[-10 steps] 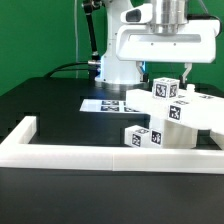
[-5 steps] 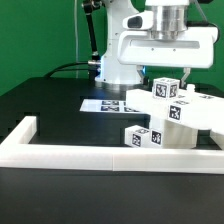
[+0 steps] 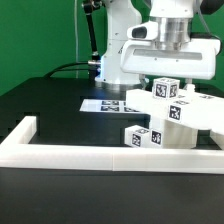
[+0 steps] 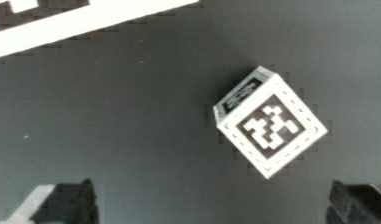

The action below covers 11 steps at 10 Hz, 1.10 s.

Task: Assemble chair

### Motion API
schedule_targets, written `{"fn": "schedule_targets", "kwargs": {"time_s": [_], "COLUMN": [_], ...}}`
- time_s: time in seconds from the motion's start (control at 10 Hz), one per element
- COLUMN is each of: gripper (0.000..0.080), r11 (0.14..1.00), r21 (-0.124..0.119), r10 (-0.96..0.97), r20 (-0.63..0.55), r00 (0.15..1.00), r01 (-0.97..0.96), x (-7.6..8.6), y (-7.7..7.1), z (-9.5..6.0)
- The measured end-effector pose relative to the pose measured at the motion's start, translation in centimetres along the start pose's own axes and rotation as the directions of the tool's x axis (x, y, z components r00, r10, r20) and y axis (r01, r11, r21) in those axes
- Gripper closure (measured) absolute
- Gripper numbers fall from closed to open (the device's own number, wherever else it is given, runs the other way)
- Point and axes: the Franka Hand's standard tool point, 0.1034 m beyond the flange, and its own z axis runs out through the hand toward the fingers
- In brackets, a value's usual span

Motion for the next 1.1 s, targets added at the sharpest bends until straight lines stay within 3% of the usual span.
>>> {"fn": "schedule_targets", "kwargs": {"time_s": [0.5, 0.7, 0.8, 1.1], "gripper": [0.015, 0.015, 0.015, 0.015], "r11": [1.0, 1.0, 1.0, 1.0], "r21": [-0.002, -0.018, -0.016, -0.015], "r10": [-0.004, 0.01, 0.001, -0.002], "r20": [-0.005, -0.006, -0.011, -0.013], "r00": [1.0, 1.0, 1.0, 1.0], "r01": [0.004, -0.01, -0.001, 0.002], "x": [0.0, -0.6, -0.3, -0.2], "y": [0.1, -2.2, -2.9, -3.0], "z": [0.2, 1.4, 1.3, 1.2]}}
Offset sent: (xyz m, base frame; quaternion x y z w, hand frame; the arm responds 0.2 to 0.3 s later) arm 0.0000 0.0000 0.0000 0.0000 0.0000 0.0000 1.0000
